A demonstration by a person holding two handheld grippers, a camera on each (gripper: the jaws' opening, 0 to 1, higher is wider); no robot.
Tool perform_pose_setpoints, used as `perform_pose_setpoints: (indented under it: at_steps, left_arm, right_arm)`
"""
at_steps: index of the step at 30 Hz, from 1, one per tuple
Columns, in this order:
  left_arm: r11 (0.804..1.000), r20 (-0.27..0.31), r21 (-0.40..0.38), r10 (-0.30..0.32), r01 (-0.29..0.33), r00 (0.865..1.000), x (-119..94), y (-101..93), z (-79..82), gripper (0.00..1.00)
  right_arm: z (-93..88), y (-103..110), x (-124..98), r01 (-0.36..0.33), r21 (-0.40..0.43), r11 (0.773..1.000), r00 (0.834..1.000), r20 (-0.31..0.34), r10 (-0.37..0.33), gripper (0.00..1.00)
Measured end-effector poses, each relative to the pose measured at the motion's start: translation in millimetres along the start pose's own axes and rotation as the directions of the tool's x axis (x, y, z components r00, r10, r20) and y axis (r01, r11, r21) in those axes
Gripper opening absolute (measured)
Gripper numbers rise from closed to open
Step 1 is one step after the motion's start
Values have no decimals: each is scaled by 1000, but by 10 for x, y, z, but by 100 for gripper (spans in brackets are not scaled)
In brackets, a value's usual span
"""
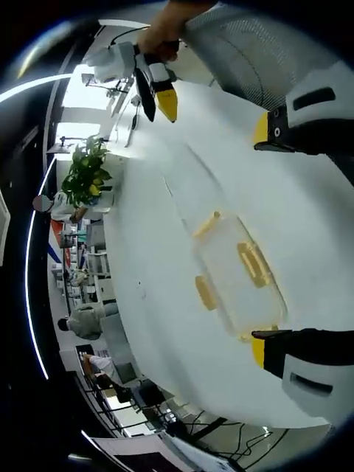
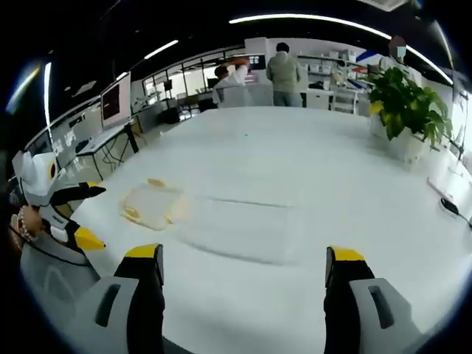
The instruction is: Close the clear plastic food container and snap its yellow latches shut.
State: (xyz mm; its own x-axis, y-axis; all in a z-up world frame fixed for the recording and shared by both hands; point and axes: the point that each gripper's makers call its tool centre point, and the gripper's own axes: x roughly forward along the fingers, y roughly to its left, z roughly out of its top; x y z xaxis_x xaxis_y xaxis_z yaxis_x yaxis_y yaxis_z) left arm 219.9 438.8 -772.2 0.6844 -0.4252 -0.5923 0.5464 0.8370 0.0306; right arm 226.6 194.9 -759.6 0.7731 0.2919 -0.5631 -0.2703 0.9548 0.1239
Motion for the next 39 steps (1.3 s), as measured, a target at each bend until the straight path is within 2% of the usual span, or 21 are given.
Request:
perform_pose_setpoints:
  at_steps: [5,13,18,21,29,31,33,35,39]
  left_arm:
    - [1000,2,19,8,-8,1000,4,14,9,97]
    - [1000,-39,23,-10,11,999,39,-29,-75,95]
    - [1000,-26,26,-12,13,1000,26,-33,-45,95]
    - [999,-30,46,-1,2,1000,8,-15,-46,91]
    - [1000,19,27,5,-5,1000,-47,9,49,90]
    - [999,30,36,13,-14,999,-64,20,69,89]
    - [999,42,47,26,-28,999,-85,41,91,89]
    - [999,50,42,31,-33,998,-97,57,105,89]
    - [999,57,25,34,-35,998,-108,58,116,89]
  right_arm:
    - [-29,-8,10,-4,13,1000,1000,-14,4,88]
    - [-31,-24,6,3,10,1000,1000,-16,-3,87]
    - [-21,-47,-7,14,16,1000,1000,-9,-14,87]
    - [-14,-57,-9,17,18,1000,1000,-5,-17,87]
    - [-8,16,-7,-1,-7,1000,1000,-2,1,87]
    - [65,21,-38,8,-45,999,999,32,-6,86]
    - [117,56,-61,-5,-48,999,998,59,8,83]
    - [116,91,-58,-25,-33,999,998,59,27,83]
    - [103,84,-67,-9,-61,998,999,53,12,85]
